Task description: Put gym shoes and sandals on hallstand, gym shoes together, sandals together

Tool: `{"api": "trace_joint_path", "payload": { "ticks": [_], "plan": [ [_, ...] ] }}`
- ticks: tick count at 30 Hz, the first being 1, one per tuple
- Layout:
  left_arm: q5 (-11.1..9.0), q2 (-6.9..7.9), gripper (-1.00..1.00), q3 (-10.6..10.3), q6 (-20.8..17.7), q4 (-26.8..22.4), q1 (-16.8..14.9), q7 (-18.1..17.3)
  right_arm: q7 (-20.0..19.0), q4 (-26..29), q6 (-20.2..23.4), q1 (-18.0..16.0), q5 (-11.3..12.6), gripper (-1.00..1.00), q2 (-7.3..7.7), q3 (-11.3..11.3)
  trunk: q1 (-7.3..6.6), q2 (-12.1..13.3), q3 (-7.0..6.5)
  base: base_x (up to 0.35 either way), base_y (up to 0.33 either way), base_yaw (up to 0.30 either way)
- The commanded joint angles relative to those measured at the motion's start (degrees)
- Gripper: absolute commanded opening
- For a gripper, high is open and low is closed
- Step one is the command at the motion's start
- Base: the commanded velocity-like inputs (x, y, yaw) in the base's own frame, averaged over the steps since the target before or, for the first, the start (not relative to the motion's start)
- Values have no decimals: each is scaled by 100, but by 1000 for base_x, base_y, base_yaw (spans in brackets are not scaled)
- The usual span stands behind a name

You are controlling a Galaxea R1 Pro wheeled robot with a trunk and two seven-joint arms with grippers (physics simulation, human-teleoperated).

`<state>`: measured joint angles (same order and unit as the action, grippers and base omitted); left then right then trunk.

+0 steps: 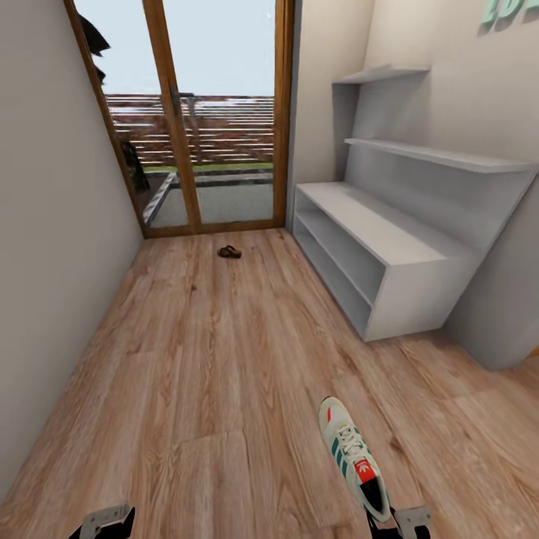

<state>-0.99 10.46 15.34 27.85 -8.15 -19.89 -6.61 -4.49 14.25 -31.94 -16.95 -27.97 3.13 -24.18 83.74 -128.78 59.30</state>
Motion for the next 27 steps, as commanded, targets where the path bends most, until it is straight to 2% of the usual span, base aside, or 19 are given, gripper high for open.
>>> {"api": "trace_joint_path", "payload": {
  "ticks": [1,20,27],
  "plan": [
    [-12,0,100,48,11,7,-3,-56,-59,-2,-20,-3,2,-100,-1,-49,2,-2,5,338,0,1],
    [-15,0,100,48,10,7,-6,-52,-53,-8,-22,-4,11,-100,-5,-43,2,-2,5,338,0,0],
    [-13,0,100,48,10,7,-5,-52,-47,-10,-22,-2,17,-100,-7,-43,2,-2,-26,338,0,136]
  ]
}}
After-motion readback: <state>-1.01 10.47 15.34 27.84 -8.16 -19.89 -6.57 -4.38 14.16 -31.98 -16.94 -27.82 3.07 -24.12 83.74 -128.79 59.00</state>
